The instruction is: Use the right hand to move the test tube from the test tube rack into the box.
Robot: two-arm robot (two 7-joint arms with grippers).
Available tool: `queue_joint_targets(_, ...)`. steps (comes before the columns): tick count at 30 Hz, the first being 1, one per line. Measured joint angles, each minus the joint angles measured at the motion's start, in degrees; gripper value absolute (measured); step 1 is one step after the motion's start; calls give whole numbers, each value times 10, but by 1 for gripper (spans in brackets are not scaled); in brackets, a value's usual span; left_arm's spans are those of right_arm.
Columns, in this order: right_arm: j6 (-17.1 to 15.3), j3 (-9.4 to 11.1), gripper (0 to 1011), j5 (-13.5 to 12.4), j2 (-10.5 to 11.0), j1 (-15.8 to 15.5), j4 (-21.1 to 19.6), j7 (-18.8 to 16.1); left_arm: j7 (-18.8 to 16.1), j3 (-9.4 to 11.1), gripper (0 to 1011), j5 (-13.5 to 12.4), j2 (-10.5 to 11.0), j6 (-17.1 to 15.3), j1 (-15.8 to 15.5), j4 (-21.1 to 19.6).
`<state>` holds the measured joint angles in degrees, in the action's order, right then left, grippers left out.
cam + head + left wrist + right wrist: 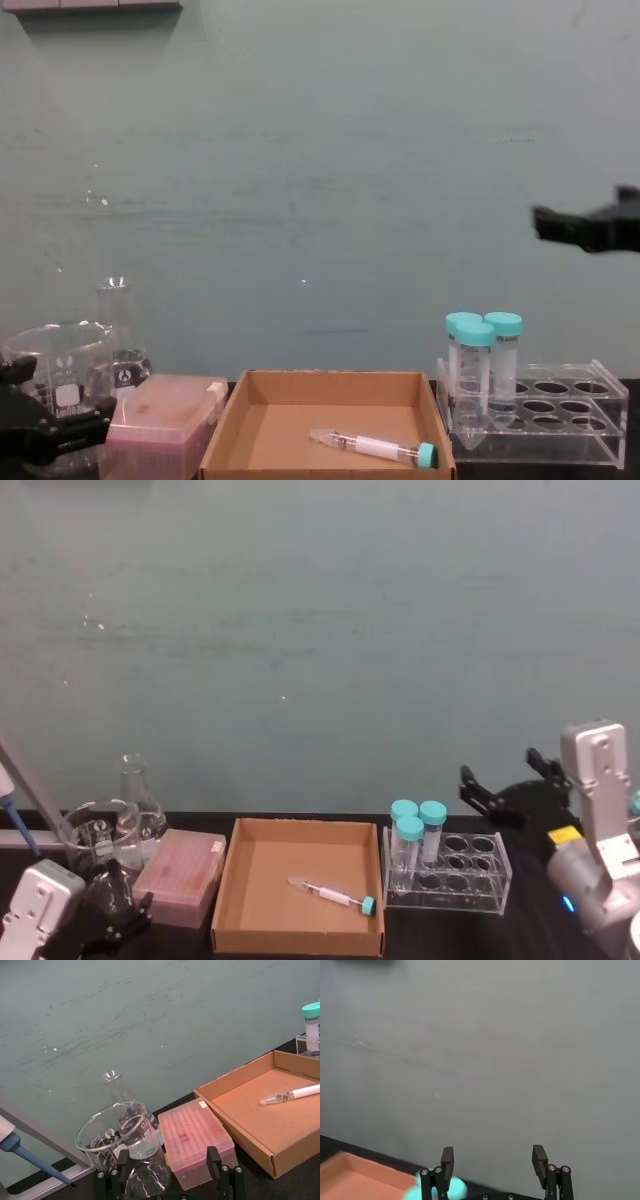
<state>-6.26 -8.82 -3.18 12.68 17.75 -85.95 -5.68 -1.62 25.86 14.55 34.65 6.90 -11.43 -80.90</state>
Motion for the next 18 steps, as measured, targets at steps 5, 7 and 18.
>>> queue_joint_targets(5,-29,23,1000,13,-11,-9,13,32,0,0,1000,0,0,0,0,0)
queue_joint_targets(7,-43,31,1000,15,-16,-10,19,39,0,0,1000,0,0,0,0,0)
queue_joint_targets(18,-70,44,1000,20,-28,-11,32,39,0,0,1000,0,0,0,0,0)
